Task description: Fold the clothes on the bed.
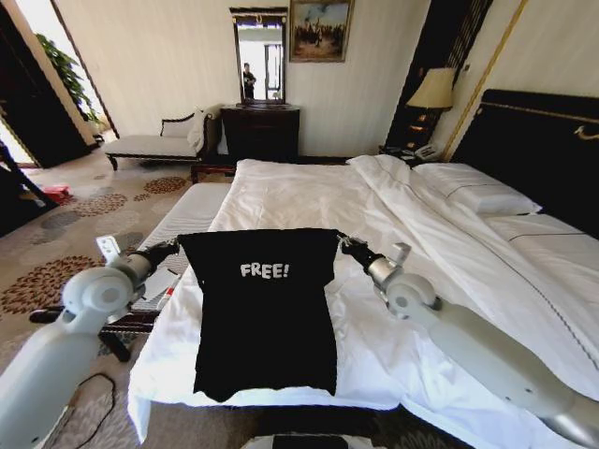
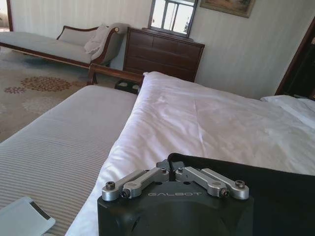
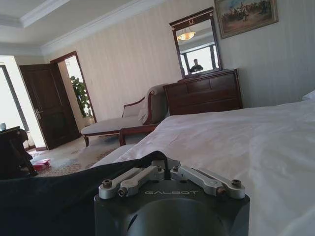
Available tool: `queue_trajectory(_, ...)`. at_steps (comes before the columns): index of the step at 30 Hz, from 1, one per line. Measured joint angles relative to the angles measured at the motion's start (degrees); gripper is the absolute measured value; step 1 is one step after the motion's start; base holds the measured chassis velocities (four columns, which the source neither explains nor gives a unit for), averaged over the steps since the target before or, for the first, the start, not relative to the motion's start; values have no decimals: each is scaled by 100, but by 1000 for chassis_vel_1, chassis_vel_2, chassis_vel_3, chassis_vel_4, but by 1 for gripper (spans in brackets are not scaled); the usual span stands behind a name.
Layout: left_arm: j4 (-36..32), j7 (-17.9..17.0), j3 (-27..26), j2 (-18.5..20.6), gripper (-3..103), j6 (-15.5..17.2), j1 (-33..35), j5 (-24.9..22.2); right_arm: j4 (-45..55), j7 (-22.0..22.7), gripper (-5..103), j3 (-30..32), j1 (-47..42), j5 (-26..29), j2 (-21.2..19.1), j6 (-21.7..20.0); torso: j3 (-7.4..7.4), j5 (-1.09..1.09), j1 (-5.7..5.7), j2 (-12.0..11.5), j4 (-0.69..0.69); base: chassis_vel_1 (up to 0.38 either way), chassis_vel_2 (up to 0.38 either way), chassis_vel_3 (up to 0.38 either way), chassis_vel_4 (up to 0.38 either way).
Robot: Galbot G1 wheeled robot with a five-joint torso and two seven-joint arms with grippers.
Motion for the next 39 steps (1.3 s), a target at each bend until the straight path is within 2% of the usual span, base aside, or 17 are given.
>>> queue_trajectory(1, 0, 0, 0, 0, 1, 0, 0, 0, 0, 0, 0, 0, 0, 0, 0, 0, 0, 0, 0, 0, 0, 0, 0, 0, 0)
queue_trajectory(3, 520, -11, 426, -293, 1, -54, -538, 194, -602, 3, 0, -247, 287, -105, 311, 49, 0, 0, 0, 0, 1, 0, 0, 0, 0)
queue_trajectory(4, 520, -11, 426, -293, 1, -54, -538, 194, -602, 3, 0, -247, 287, -105, 311, 49, 0, 0, 0, 0, 1, 0, 0, 0, 0)
queue_trajectory(7, 1120, -26, 823, -601, 1, -90, -1089, 351, -1197, -17, 0, -379, 481, -229, 531, 77, 0, 0, -1, 0, -4, 0, 0, 0, 0)
queue_trajectory(8, 1542, -32, 1088, -797, 1, -127, -1432, 478, -1589, -41, 0, -454, 606, -335, 681, 99, 0, 2, 0, 0, -6, 0, 0, 0, 0)
queue_trajectory(12, 2055, -17, 1413, -1070, 1, -186, -1787, 693, -2071, -88, 0, -554, 747, -509, 893, 171, 0, 1, 0, 0, -3, 0, 0, 0, 0)
queue_trajectory(14, 2486, 15, 1611, -1343, 1, -257, -2067, 901, -2542, -167, 0, -639, 881, -689, 1139, 293, 0, 2, 1, 0, -2, 0, 0, 0, 0)
queue_trajectory(21, 3182, 71, 1744, -1629, 1, -420, -2401, 1169, -3417, -311, 0, -734, 1226, -858, 1615, 474, -1, 1, -2, 1, 0, 0, 0, 0, 0)
queue_trajectory(25, 3824, 158, 1918, -1753, 1, -561, -2671, 1335, -4073, -416, 0, -759, 1452, -1041, 1945, 577, 0, 0, -1, 1, 1, 0, 0, 0, 0)
queue_trajectory(31, 4255, 208, 2011, -1897, 1, -689, -2890, 1472, -4391, -422, 0, -759, 1512, -1155, 2126, 577, 0, 0, -1, 1, -3, 0, 0, 0, 0)
queue_trajectory(39, 4772, 288, 2182, -2087, 1, -926, -3262, 1651, -4772, -413, 0, -717, 1660, -1292, 2472, 657, -1, 0, -1, 1, -1, 0, 0, 0, 0)
